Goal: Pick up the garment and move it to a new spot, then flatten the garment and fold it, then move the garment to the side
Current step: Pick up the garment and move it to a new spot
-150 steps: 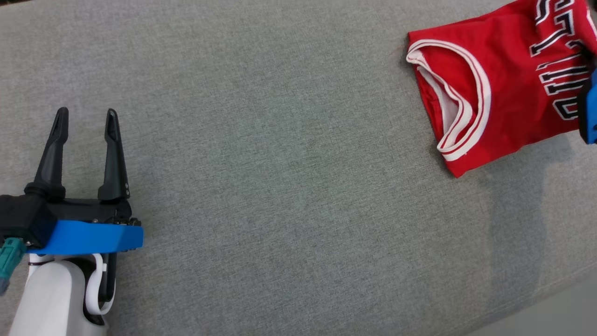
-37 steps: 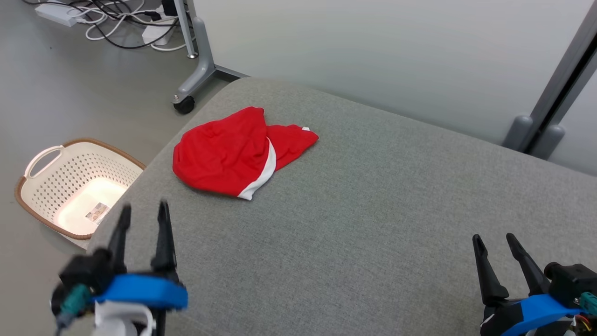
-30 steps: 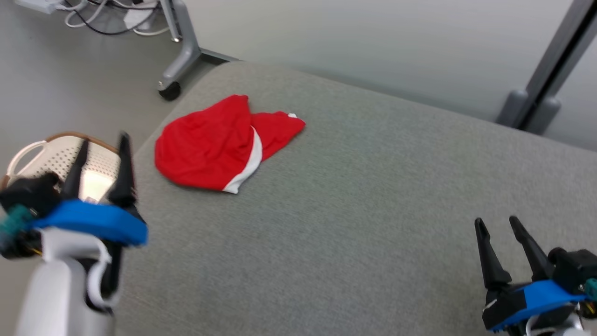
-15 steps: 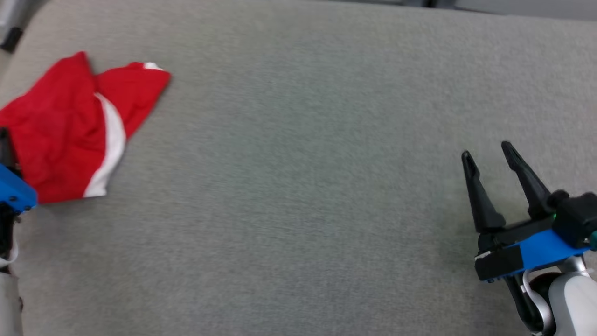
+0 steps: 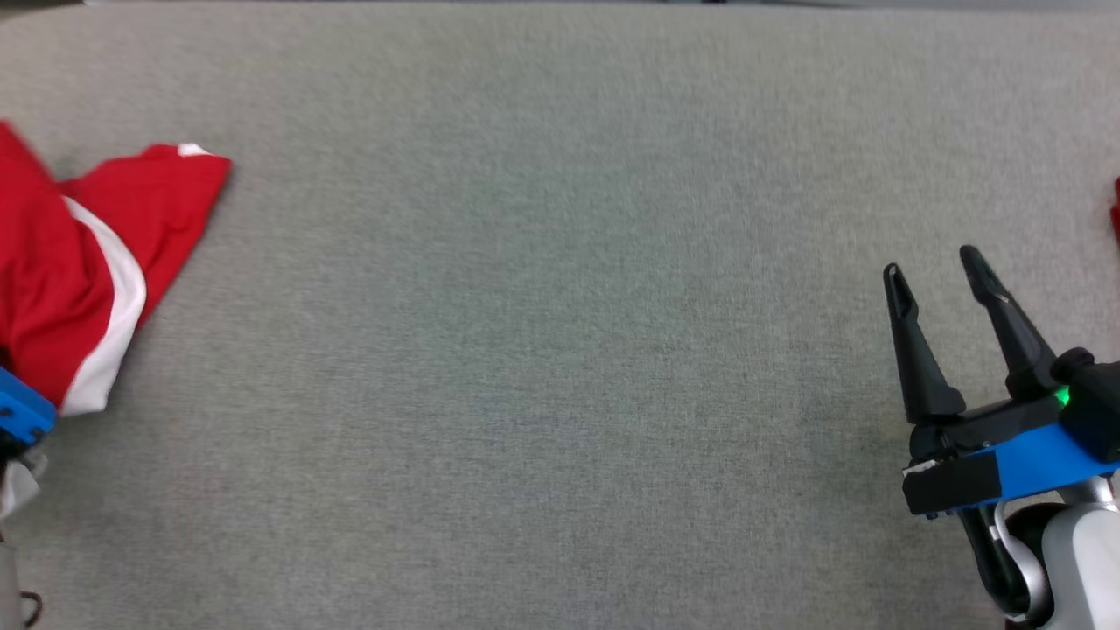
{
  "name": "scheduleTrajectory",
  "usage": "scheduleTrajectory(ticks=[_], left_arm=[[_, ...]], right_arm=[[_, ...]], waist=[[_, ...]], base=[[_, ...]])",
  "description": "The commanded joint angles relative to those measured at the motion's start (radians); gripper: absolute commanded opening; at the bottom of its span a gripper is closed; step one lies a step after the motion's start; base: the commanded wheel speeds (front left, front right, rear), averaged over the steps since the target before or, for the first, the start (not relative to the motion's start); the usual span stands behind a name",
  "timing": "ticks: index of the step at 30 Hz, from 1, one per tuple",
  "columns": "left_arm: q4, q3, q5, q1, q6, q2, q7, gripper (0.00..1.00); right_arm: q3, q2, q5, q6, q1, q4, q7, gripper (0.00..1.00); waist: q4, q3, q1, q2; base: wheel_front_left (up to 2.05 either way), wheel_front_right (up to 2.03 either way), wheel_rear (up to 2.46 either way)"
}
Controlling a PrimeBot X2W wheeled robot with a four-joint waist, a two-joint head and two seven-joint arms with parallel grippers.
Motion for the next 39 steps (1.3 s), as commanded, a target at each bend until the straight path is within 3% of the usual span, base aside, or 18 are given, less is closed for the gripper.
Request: scheduleTrajectory(ticks=[1,10,16,22,31,37,39], left_arm=[[-0.043,-0.006,0.017,-0.015,-0.011,0.03,-0.027,0.0],[-0.324,-0.107,0.053,-0.114,-0.089,0.061,-0.015,0.0],[-0.516,-0.212,0.047,-0.162,-0.119,0.014,0.065,0.0],[-0.696,-0.399,0.049,-0.135,-0.149,-0.058,0.168,0.0],[-0.657,-0.574,0.094,0.005,-0.155,-0.143,0.12,0.0],[-0.47,-0.644,0.121,0.099,-0.147,-0.225,-0.028,0.0],[-0.392,-0.658,0.136,0.121,-0.143,-0.249,-0.102,0.48]], right_arm=[[0.001,0.008,0.008,0.0,0.016,0.013,-0.011,1.0],[0.023,0.062,0.052,0.0,0.056,0.092,-0.056,1.0],[0.015,0.084,0.051,0.0,0.085,0.102,-0.061,1.0],[0.011,0.096,0.048,0.0,0.098,0.081,-0.046,1.0],[0.036,0.112,0.066,0.0,0.078,0.072,-0.049,1.0],[0.036,0.115,0.069,0.0,0.069,0.083,-0.057,1.0],[0.034,0.116,0.067,0.0,0.066,0.085,-0.06,1.0]], waist=[[0.001,-0.038,-0.0001,0.0],[0.027,-0.234,-0.0001,0.0],[0.009,-0.307,-0.0001,0.0],[-0.069,-0.333,-0.0001,0.0],[-0.203,-0.304,-0.0001,0.0],[-0.291,-0.274,-0.0001,0.0],[-0.311,-0.268,-0.0001,0.0]], base=[[0.0,0.0,0.0],[0.0,0.0,0.0],[0.0,0.0,0.0],[0.0,0.0,0.0],[0.0,0.0,0.0],[0.0,0.0,0.0],[0.0,0.0,0.0]])
